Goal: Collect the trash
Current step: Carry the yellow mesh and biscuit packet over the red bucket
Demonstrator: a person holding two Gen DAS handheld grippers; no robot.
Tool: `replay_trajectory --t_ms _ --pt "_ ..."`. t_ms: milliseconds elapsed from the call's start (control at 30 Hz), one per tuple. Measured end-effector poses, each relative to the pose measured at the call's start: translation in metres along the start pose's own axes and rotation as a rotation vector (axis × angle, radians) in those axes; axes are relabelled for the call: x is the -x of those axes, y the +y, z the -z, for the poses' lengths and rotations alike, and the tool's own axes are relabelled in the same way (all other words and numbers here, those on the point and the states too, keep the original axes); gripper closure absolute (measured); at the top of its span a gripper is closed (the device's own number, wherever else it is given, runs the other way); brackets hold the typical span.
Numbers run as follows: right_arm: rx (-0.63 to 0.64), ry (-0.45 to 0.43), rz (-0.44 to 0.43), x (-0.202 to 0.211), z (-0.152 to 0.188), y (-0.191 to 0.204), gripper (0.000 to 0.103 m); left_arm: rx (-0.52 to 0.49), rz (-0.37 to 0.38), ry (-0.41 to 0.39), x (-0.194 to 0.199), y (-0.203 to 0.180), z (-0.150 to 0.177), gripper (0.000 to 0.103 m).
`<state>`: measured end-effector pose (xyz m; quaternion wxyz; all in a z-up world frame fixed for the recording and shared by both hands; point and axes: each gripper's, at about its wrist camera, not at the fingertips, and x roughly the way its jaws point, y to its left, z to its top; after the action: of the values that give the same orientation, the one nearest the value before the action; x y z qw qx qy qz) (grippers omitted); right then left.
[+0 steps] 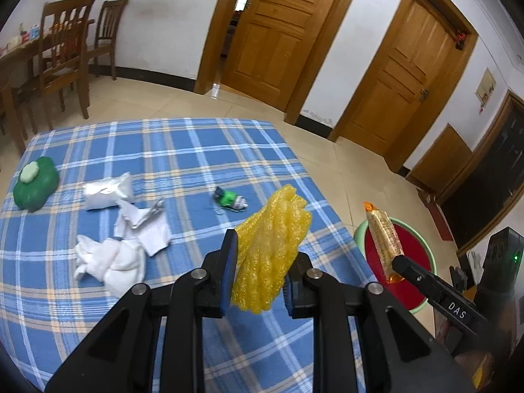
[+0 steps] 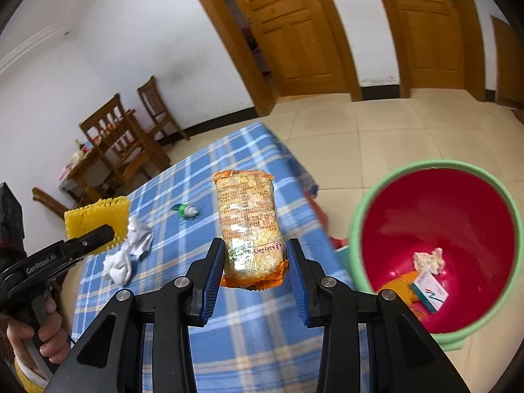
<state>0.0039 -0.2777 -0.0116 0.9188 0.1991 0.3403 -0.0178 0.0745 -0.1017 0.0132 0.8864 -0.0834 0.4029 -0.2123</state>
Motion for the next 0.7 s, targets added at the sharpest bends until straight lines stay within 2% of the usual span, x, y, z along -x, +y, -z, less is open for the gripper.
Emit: replay_trajectory --t_ms 367,700 --pt "-0.112 -0.051 0.085 0.031 0.005 -0.058 0.064 -0.094 0.049 0.053 -0.022 -0.052 0.005 0.079" --pt "-0.212 -0.058 0.141 0.043 0.015 -0.103 0.063 -0.177 0.083 0.108 -0.044 -0.096 0.013 0.079"
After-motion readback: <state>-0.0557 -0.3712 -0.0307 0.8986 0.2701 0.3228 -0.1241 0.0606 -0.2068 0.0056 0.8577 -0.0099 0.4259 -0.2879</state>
